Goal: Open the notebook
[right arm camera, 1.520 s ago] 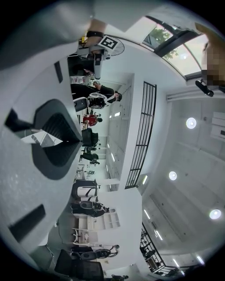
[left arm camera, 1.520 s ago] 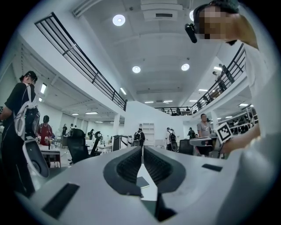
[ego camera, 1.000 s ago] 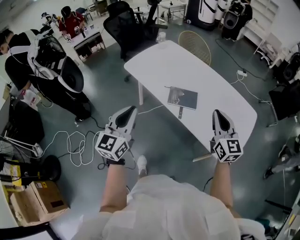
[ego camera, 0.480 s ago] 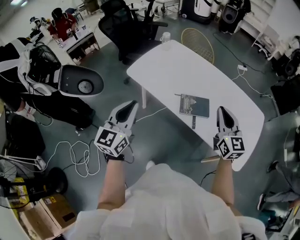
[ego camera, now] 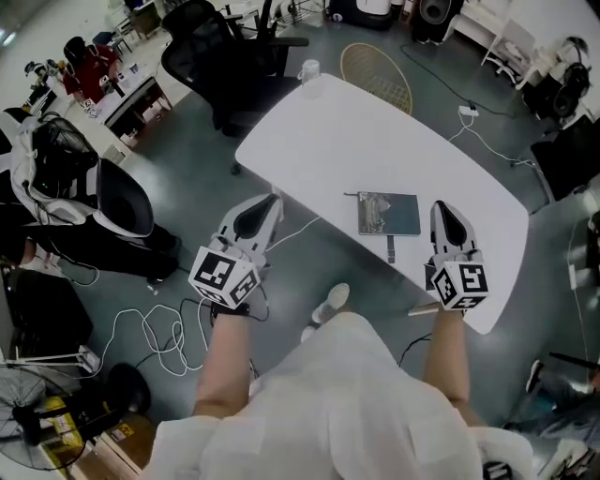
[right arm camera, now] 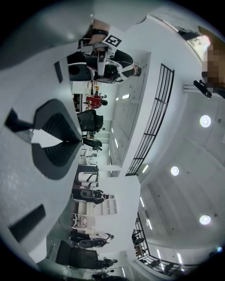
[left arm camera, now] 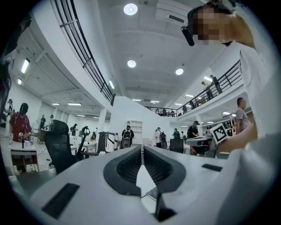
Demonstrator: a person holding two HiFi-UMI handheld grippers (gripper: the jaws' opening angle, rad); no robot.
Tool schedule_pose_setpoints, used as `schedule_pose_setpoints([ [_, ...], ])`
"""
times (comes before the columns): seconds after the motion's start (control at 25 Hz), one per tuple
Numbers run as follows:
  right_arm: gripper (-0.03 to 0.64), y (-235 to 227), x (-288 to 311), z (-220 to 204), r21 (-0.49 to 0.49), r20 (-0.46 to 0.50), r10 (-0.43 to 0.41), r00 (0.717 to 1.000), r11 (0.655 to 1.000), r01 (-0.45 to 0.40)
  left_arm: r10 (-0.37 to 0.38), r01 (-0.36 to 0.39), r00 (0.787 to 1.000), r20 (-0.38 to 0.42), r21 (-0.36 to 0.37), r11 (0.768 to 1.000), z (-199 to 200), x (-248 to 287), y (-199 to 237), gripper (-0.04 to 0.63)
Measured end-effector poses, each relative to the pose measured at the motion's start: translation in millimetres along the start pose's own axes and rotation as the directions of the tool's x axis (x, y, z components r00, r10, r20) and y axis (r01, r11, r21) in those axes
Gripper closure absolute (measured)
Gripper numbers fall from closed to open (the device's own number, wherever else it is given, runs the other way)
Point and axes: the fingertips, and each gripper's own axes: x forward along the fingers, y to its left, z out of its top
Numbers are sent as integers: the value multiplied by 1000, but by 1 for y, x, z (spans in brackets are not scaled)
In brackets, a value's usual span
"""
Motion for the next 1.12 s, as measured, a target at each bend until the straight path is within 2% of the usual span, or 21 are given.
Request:
schedule_pose_setpoints([
  [0.24,612,-34,55,-11,-3,-13,-64,998,998,64,-23,23,999,-24,6,1000,-10,71,39,578],
  [0.48,612,-80,115,-13,10,-19,-111,994,994,111,-94,94,995,-34,1,996,-10,163,69,578],
  [0.68,612,-109,138,-20,6,-50,-144,988,989,145,-170,170,984,-49,-5,985,-16,226,74,578],
  [0.96,612,-140,156,-43,-26,-67,-224,972,974,223,-285,284,957,-52,-25,958,-47,303,72,578],
  [1.04,612,-143,147,-50,-29,-83,-275,958,961,274,-351,350,935,-57,-36,936,-55,320,61,578],
  [1.12,612,-146,135,-55,-28,-104,-334,937,942,333,-426,423,902,-68,-46,905,-61,334,47,578],
])
